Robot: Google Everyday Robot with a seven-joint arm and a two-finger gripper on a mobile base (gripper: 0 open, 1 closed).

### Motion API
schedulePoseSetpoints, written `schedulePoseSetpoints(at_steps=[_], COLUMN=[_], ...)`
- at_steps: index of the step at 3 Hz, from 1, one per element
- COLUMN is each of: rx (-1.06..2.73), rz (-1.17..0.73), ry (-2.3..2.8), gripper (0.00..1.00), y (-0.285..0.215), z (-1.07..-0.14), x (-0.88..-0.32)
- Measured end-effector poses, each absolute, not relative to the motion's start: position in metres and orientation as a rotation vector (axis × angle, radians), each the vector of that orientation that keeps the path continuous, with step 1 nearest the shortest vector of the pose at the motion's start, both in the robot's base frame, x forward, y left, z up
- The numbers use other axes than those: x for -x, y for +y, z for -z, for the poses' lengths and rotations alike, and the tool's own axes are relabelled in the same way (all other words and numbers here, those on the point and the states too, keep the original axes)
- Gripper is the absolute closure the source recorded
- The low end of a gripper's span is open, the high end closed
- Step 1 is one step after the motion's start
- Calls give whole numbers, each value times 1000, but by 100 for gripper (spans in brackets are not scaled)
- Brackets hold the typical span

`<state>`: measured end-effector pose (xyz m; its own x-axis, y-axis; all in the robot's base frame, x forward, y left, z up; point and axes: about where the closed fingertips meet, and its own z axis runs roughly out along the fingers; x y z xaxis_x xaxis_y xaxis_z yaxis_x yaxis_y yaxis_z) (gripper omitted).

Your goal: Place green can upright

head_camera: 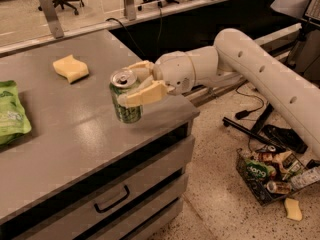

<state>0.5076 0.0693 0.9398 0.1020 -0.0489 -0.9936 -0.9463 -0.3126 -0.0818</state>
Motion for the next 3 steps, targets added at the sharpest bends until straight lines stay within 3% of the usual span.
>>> schedulePoseSetpoints(at_steps=[1, 2, 3], rx=[1500, 1478, 1495], rz=[-1306, -1320, -1320], ry=[1025, 978, 994], gripper=[100, 84, 60], y=[61, 60, 62], z=[-937, -935, -928], x=[-510, -511, -516])
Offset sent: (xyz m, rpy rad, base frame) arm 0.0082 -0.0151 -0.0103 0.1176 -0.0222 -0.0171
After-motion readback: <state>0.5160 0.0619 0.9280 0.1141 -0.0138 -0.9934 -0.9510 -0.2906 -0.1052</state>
